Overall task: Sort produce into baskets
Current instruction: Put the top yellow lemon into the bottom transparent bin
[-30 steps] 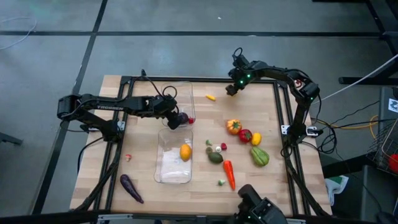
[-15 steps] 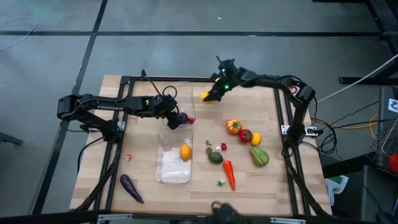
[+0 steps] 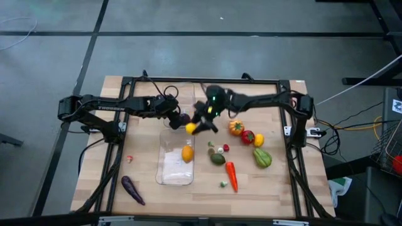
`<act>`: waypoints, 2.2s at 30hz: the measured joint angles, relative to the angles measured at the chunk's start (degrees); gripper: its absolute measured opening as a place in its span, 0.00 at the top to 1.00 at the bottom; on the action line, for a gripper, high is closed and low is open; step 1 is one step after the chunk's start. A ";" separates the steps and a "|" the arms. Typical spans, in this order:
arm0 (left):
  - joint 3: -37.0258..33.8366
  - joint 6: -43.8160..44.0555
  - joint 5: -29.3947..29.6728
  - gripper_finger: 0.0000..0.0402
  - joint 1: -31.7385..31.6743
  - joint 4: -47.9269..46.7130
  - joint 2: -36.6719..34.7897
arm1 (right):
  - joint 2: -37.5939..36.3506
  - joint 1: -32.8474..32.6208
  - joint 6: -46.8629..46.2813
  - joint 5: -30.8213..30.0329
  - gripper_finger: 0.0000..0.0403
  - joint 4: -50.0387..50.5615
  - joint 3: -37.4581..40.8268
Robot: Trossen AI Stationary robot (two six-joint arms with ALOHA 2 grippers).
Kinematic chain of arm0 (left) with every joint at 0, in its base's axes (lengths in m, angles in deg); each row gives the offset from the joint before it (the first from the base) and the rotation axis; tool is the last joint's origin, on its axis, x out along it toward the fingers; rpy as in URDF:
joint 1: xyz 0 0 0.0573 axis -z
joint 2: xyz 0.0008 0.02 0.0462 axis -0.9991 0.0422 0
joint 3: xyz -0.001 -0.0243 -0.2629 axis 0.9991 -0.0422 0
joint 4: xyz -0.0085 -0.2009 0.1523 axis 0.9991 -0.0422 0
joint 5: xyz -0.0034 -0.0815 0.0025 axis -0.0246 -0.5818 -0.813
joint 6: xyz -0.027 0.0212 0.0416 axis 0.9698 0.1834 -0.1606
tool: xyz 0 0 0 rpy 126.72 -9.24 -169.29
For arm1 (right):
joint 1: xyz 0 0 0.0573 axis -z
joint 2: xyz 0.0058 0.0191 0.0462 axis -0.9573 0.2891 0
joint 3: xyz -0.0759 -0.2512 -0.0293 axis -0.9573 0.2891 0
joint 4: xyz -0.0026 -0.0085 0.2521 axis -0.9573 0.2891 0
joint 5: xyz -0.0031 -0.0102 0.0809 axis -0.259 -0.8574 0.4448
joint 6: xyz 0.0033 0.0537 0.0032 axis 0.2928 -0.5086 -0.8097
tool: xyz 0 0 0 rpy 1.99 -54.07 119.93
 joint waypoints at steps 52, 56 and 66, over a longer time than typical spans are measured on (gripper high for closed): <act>-0.02 -1.10 0.09 0.55 -1.01 0.00 0.00 | 7.32 -17.13 13.15 -40.58 0.41 7.35 -3.57; -0.02 -1.10 0.09 0.55 -0.99 0.00 0.00 | 7.32 -17.09 13.24 -42.05 0.41 10.19 -5.83; -0.02 -1.10 0.07 0.55 -1.01 0.00 0.00 | 7.32 -17.09 9.86 -47.29 0.41 9.95 -5.95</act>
